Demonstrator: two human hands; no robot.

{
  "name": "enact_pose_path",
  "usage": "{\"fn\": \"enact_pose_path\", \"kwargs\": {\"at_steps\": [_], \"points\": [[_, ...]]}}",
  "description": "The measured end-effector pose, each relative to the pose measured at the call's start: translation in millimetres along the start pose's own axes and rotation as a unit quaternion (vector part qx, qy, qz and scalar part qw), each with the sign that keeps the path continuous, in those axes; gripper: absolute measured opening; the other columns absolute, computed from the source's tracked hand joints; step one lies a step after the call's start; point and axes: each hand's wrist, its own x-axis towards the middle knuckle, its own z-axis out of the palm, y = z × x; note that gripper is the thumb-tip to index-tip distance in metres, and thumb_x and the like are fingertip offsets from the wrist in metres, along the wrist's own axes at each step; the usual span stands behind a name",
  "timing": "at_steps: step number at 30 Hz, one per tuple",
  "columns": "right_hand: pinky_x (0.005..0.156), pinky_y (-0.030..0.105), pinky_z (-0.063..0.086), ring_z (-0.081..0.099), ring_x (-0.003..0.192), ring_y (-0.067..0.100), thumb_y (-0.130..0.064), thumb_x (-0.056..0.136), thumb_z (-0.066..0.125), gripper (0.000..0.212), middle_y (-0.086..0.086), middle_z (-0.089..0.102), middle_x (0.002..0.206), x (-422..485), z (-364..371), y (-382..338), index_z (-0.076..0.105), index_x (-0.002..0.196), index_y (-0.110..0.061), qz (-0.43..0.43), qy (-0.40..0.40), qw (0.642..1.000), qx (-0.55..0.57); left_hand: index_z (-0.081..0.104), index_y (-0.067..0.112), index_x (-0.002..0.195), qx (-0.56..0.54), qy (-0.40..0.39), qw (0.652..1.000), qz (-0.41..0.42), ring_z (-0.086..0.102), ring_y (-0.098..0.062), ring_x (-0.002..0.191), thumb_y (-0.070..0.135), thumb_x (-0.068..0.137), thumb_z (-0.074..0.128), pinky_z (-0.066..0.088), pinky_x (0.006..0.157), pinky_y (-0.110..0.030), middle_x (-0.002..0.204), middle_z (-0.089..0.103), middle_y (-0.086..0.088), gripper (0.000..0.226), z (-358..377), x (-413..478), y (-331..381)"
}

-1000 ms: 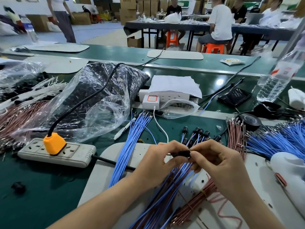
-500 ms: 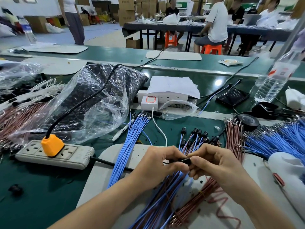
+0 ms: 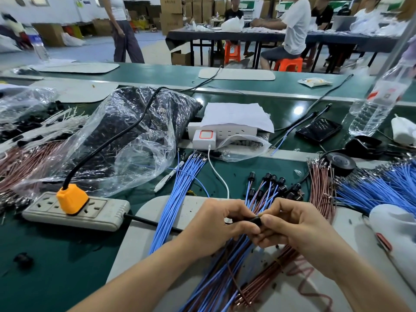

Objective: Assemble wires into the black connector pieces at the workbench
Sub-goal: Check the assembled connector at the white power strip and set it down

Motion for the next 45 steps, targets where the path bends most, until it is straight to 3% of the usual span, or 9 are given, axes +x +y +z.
{"fn": "enact_pose_path", "kwargs": {"at_steps": [3,7,10,16,20,24,26,34,45], "points": [[0.055,0.029,0.057,0.07,0.063,0.036,-0.006,0.071,0.066,0.018,0.032,0.067,0.073,1,0,1,0.057,0.078,0.008,-0.011,0.003,1.0,0.008,0.07,0.02,0.08,-0.018,-0.005,1.0,-0.01,0.063,0.002,0.072,0.015,0.076,0.076,0.047,0.068,-0.012,0.068,0.066,0.02,0.009,1,0,-1],[0.054,0.029,0.057,0.069,0.061,0.035,-0.005,0.071,0.067,0.014,0.029,0.067,0.072,2,1,4,0.058,0.074,0.005,-0.029,0.01,0.999,0.011,0.072,0.014,0.084,-0.013,0.012,1.0,0.0,0.064,-0.01,0.091,0.014,0.076,0.076,0.044,0.087,-0.008,0.082,0.073,0.003,0.009,1,0,-1],[0.054,0.028,0.055,0.067,0.058,0.033,-0.008,0.073,0.067,0.013,0.028,0.067,0.071,4,2,6,0.062,0.075,0.004,-0.052,0.019,0.998,0.016,0.068,0.025,0.08,-0.033,0.015,0.999,-0.01,0.068,-0.022,0.087,0.011,0.079,0.074,0.047,0.081,-0.009,0.069,0.07,0.014,0.015,1,0,0],[0.043,0.021,0.041,0.048,0.047,0.016,-0.004,0.079,0.065,0.013,0.006,0.056,0.055,5,0,6,0.068,0.07,-0.014,-0.14,0.088,0.986,0.001,0.064,0.025,0.085,-0.072,0.038,0.996,-0.034,0.056,-0.014,0.053,0.033,0.08,0.068,0.05,0.053,-0.026,0.064,0.069,0.004,0.009,1,0,5],[0.044,0.021,0.043,0.048,0.045,0.016,-0.01,0.074,0.064,0.011,0.006,0.054,0.053,2,-2,-2,0.069,0.07,-0.019,-0.176,0.114,0.974,0.085,0.057,0.028,0.093,-0.086,0.045,0.995,-0.011,0.058,-0.012,0.06,0.031,0.089,0.06,0.049,0.064,-0.024,0.07,0.069,0.002,0.006,0,-1,6],[0.052,0.025,0.052,0.06,0.052,0.023,-0.014,0.07,0.066,0.009,0.013,0.063,0.06,-1,9,-1,0.071,0.077,-0.015,-0.185,0.075,0.975,0.099,0.046,0.026,0.102,-0.055,0.028,0.998,0.01,0.065,-0.01,0.098,0.013,0.093,0.05,0.047,0.091,-0.025,0.1,0.072,0.005,0.016,0,-1,7],[0.053,0.026,0.052,0.061,0.052,0.025,-0.017,0.071,0.066,0.01,0.015,0.064,0.061,-3,13,-1,0.071,0.079,-0.013,-0.199,0.074,0.974,0.072,0.045,0.027,0.102,-0.048,0.031,0.998,0.018,0.064,-0.009,0.105,0.011,0.093,0.051,0.045,0.095,-0.024,0.105,0.071,0.009,0.019,-1,-2,8],[0.054,0.024,0.051,0.059,0.052,0.022,-0.02,0.072,0.067,0.008,0.011,0.063,0.06,-5,17,-1,0.068,0.077,-0.014,-0.233,0.097,0.967,0.033,0.046,0.03,0.1,-0.027,0.039,0.998,0.041,0.064,0.0,0.1,-0.002,0.091,0.055,0.043,0.087,-0.012,0.103,0.069,0.014,0.035,0,-3,12],[0.052,0.022,0.053,0.064,0.049,0.02,-0.016,0.075,0.067,0.006,0.011,0.067,0.061,-7,24,0,0.067,0.078,-0.012,-0.258,0.103,0.96,-0.027,0.051,0.031,0.096,0.013,0.046,0.998,0.049,0.064,-0.002,0.085,0.007,0.087,0.065,0.046,0.08,-0.016,0.081,0.063,0.023,0.03,0,-3,12]]}}
